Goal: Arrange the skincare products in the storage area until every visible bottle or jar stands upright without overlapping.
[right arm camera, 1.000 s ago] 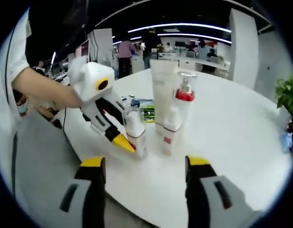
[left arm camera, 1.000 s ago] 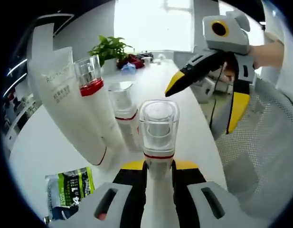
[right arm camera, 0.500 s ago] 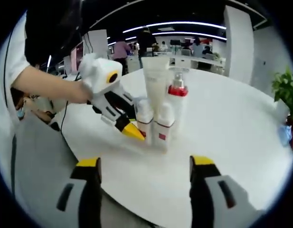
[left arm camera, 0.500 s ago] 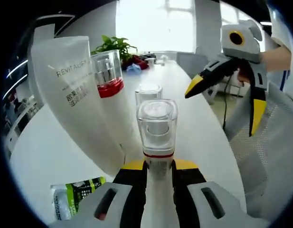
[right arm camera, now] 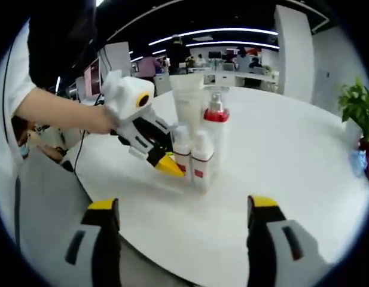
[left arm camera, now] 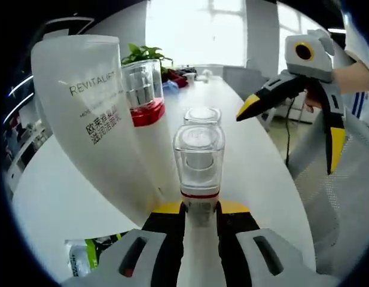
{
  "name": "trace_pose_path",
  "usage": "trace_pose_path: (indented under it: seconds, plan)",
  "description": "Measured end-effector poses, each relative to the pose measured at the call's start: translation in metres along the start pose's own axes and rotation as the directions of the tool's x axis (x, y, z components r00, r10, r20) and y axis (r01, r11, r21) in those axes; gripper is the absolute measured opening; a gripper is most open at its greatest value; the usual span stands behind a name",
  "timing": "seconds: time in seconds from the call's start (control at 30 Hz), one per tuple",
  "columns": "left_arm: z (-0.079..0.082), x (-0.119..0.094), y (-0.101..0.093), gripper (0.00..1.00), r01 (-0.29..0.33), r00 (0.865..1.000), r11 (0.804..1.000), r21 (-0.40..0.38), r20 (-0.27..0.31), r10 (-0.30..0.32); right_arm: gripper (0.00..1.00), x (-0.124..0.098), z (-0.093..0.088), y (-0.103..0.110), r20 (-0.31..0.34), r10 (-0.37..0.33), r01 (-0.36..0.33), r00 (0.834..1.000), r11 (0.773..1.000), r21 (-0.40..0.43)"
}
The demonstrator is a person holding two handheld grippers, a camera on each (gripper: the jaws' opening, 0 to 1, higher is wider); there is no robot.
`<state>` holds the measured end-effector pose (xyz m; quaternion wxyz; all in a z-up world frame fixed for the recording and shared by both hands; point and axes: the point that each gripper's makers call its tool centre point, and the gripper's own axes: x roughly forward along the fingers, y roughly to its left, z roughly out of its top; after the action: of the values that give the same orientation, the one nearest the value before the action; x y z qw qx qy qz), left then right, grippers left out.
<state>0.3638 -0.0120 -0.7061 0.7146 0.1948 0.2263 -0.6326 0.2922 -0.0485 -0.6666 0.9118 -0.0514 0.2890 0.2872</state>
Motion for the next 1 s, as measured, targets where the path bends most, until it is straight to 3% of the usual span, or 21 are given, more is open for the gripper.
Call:
trace_pose_path:
  seconds: [0.37, 1.0]
  plan:
    - [0.001, 0.001, -0.001, 0.17, -0.002, 1.000, 1.000, -0.008, -0.009, 0.002, 0.89, 0.000, 0.000, 0.000, -0.002, -0.003, 0.003, 1.000, 1.000, 0.002]
    - [-0.005, -0.009, -0.001, 0.27, -0.019, 0.999, 0.999, -0.025, -0.039, 0.018, 0.89, -0.003, 0.003, 0.005, -0.002, 0.003, -0.003, 1.000, 1.000, -0.011]
